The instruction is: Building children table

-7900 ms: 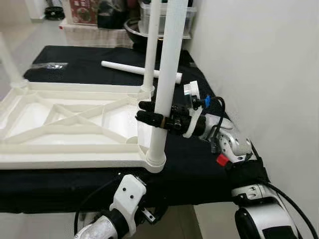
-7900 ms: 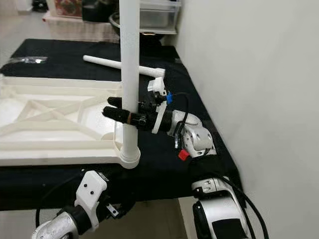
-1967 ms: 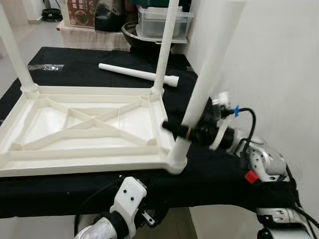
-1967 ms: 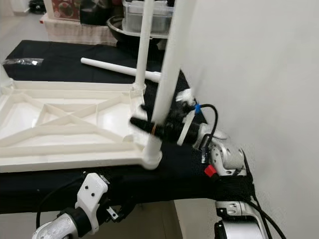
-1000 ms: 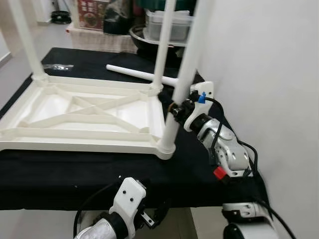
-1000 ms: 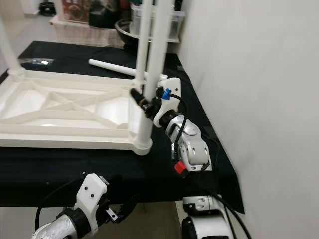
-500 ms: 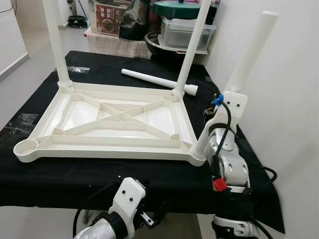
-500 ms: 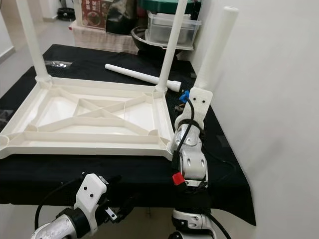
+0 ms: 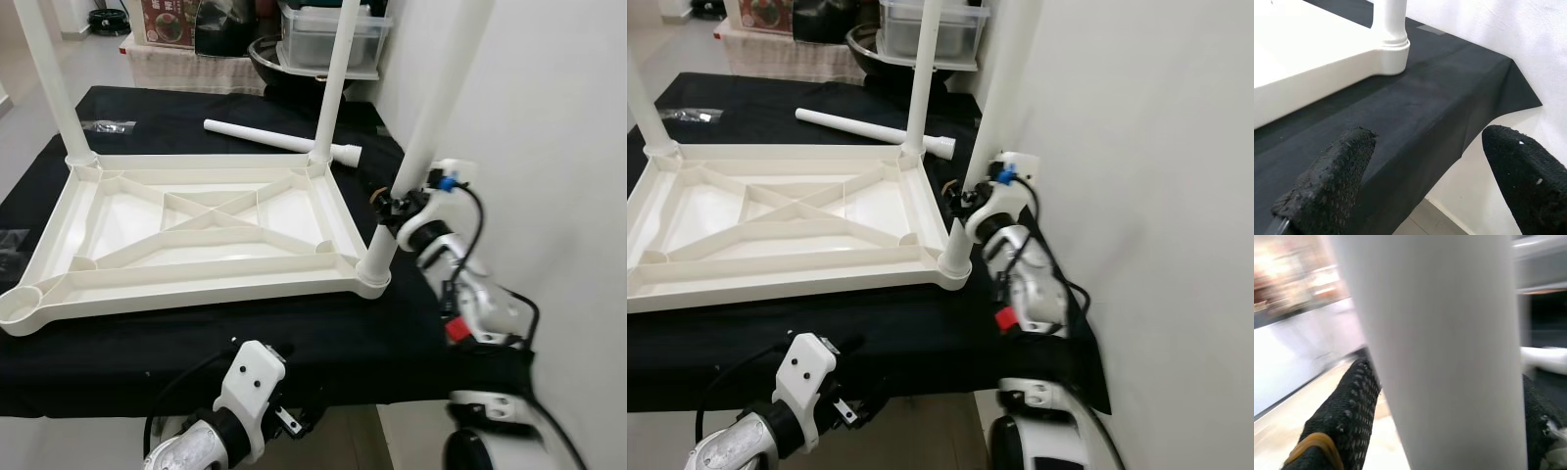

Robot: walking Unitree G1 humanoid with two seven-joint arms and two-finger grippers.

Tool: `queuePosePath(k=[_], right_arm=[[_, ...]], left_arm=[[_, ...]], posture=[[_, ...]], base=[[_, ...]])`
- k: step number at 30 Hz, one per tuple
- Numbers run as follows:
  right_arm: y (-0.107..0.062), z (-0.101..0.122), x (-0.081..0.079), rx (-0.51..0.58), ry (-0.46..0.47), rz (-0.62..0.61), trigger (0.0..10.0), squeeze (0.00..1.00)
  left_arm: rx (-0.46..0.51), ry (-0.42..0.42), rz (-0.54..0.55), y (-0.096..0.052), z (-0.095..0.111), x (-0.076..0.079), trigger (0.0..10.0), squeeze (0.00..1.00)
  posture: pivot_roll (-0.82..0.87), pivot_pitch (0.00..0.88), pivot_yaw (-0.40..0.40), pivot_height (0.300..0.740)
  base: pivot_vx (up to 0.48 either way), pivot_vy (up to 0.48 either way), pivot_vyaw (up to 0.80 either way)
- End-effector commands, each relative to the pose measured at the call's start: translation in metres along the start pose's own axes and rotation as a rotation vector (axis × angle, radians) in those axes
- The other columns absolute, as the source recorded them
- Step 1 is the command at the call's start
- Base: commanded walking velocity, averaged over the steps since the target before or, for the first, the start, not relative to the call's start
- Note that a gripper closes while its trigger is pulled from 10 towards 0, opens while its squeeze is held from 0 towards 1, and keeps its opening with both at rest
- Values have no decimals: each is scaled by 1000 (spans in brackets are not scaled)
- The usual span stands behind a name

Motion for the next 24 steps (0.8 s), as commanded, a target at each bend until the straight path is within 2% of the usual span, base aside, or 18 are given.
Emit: queuePosePath(k=[1,2,5,7,11,14,15,16,18,23,24], right_arm=[[2,-13,-23,-40,39,209,10000,0],[2,-13,-23,-40,39,209,10000,0],[-14,-23,-46,-140,28,546,10000,0],[-14,-24,-46,-145,28,560,10000,0],[-7,-12,-60,-98,40,712,10000,0],[-6,-10,-61,-90,48,728,10000,0],[16,-10,-65,-67,28,714,0,0],[16,-10,-65,-67,28,714,0,0],[30,-13,-62,-52,7,647,0,0],[31,-14,-60,-52,4,656,0,0],[32,-18,-53,-56,-2,539,0,0]], left_arm=[[-16,-19,-6,0,-4,2,10000,0],[-16,-19,-6,0,-4,2,10000,0],[-18,-17,-6,-1,-4,2,10000,0],[-18,-17,-6,-1,-4,2,10000,0],[-18,-14,-5,-1,-3,2,10000,0],[-18,-14,-4,-1,-3,2,10000,0],[-19,-14,-4,-1,-3,3,10000,0],[-19,-14,-4,-1,-3,3,10000,0],[-18,-14,-4,-1,-3,3,10000,0],[-18,-15,-3,-1,-3,4,10000,0],[-17,-17,-3,-1,-3,3,10000,0]], posture=[[135,89,-136,740],[135,89,-136,740],[140,91,-136,740],[140,91,-136,740],[151,95,-134,740],[151,95,-134,740],[157,97,-139,740],[157,97,-139,740],[157,97,-140,740],[157,97,-140,740],[147,94,-142,740]], base=[[0,0,0],[0,0,0],[0,0,0],[0,0,0],[0,0,0],[0,0,0],[0,0,0],[0,0,0],[0,0,0],[0,0,0],[0,0,0]])
Point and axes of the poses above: a point about 5 cm out from each wrist's last joint towards the gripper, its own y axis pointing out of the wrist towards the gripper, its own z axis along the axis of the wrist's last joint, x = y × z, the point moved 3 cm from there along y, pointing out of the wrist towards the gripper, and after that the axes turned 7 degrees about -y, right-handed, at the moved point
